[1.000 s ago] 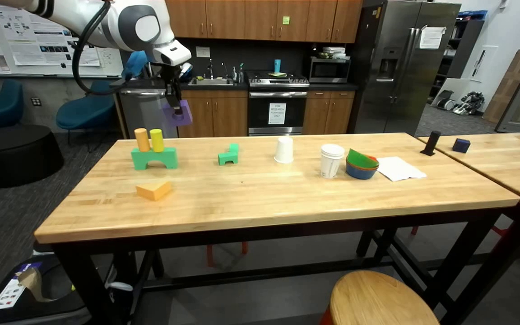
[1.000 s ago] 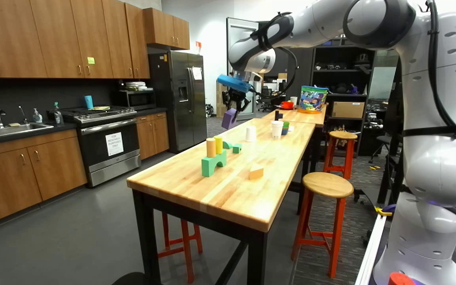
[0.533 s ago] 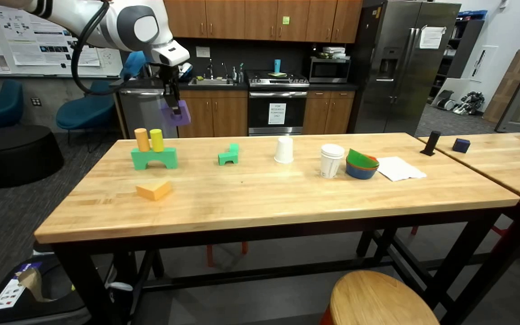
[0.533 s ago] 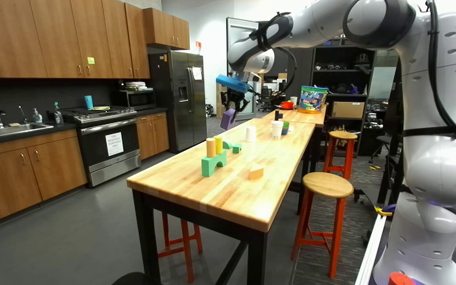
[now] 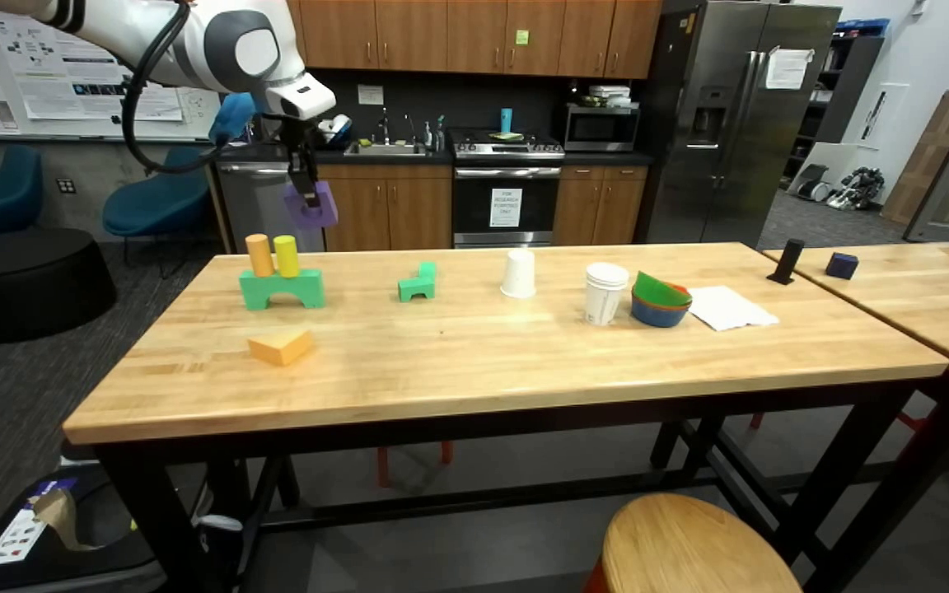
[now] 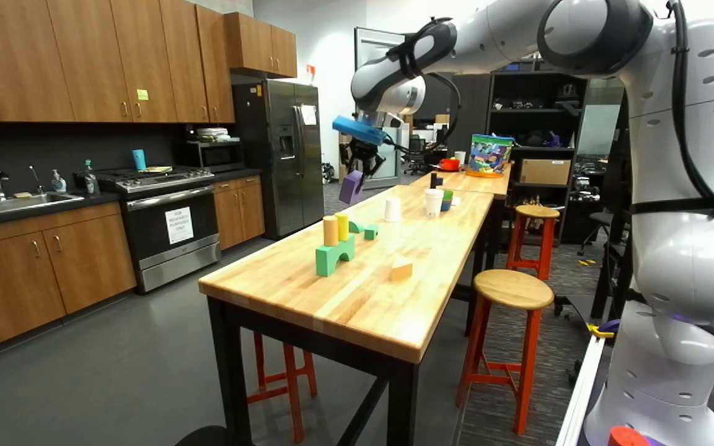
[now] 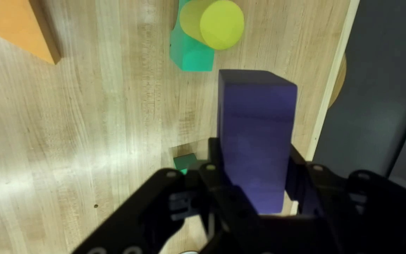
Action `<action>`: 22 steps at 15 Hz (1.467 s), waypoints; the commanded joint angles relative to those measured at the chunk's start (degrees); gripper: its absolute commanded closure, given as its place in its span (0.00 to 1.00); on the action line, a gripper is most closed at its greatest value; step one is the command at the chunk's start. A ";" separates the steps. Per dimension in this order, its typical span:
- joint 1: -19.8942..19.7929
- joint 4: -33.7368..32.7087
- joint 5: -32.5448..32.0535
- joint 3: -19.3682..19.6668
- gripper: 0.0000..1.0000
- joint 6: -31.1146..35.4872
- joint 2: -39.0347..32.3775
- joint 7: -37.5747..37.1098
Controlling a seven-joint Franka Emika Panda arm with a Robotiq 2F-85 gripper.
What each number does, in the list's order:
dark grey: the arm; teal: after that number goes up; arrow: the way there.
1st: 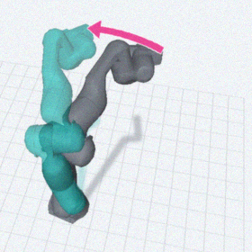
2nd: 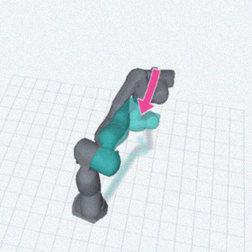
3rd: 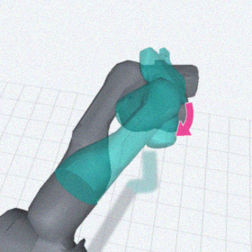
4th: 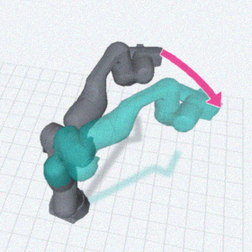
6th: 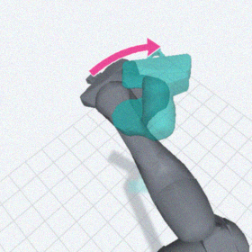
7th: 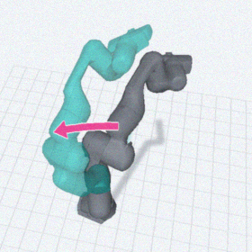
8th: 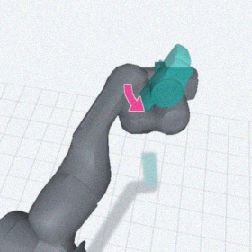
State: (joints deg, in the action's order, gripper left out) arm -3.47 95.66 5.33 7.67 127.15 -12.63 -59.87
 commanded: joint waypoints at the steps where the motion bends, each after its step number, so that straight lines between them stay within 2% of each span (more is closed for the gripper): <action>1: 0.18 -0.91 -0.13 -0.17 0.84 -0.12 -0.08 -0.87; 11: 0.45 -1.10 -0.57 -0.22 0.84 1.27 0.21 -1.57; 22: 1.28 -1.25 -1.79 -0.46 0.84 -0.37 0.26 -3.17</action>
State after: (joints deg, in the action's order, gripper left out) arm -2.75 95.01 4.76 7.28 128.22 -12.63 -61.16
